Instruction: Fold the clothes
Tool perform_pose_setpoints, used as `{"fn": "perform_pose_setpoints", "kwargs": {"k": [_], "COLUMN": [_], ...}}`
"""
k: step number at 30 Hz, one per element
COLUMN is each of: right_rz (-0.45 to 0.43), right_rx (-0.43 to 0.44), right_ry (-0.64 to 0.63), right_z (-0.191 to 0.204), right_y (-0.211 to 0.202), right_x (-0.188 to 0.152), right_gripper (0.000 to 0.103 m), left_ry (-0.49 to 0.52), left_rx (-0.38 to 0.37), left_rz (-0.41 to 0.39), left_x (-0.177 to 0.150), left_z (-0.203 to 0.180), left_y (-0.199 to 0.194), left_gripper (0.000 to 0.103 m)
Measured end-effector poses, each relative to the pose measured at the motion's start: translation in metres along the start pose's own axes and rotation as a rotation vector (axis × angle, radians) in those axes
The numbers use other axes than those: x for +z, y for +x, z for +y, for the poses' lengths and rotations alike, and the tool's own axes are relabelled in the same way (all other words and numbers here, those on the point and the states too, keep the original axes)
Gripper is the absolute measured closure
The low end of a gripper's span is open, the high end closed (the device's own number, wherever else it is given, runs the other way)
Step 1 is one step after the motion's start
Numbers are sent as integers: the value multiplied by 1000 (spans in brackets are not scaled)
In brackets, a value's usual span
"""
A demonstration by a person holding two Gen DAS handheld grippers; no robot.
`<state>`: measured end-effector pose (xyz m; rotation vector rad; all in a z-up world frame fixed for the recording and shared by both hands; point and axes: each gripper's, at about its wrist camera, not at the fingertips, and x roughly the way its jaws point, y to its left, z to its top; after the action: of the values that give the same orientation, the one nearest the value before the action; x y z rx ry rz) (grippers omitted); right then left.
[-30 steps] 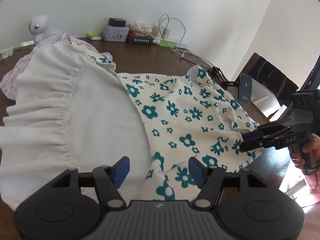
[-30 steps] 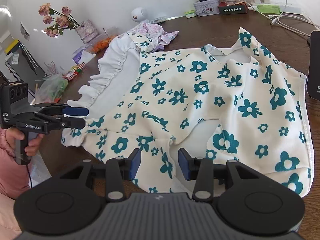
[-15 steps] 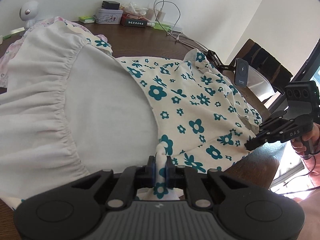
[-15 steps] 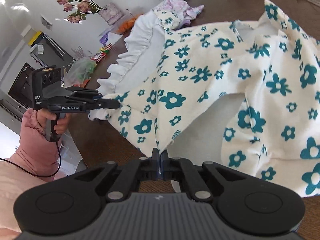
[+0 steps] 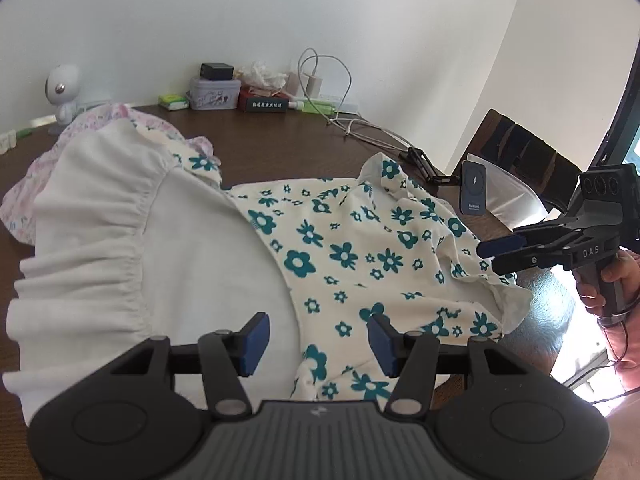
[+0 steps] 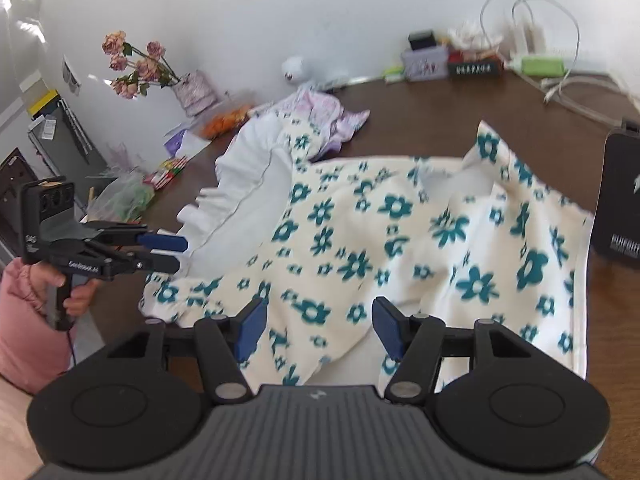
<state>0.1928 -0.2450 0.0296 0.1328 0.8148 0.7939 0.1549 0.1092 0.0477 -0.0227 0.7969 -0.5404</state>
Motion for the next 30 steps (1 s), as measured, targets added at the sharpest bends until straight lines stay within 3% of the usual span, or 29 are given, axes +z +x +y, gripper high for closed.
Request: {"fn": "perform_pose_setpoints", "kwargs": {"k": [2,3,4,5,9,12,14,28,30], "right_rz": [-16,-8,1,11,55,65,42,-40,-62], "right_rx": [-37,-63,-89,-114,-237,-318,-312,-397,-354], "right_ry": [-55,-96,-136,-173,-261,-190,-97,-51,-31], "right_z": [14,22,30,37,41,15,-1,-33,-33], "right_y": [16,28,39,50,66,52,38,59,53], "right_x": [1,-2,-4,-7,-20,-19,-13,1,1], "right_gripper": [64,79,85,85,86,86,86,81,79], "left_ry": [42,61,78,90,126,116,114,91,88], "left_rx": [-3,-6,-10,-9,26,17,13,12,13], "left_rz": [22,42,67,88,137,132,124,114,115], "left_x": [3,2,1,-1,-12,-16,-18,-19,-18], "left_z": [-18,-25,-32,-38,-42,-37,-36,-34,-34], "left_y": [17,27,39,47,65,62,61,57,56], "left_gripper": [60,65,75,82,83,83,83,83,82]}}
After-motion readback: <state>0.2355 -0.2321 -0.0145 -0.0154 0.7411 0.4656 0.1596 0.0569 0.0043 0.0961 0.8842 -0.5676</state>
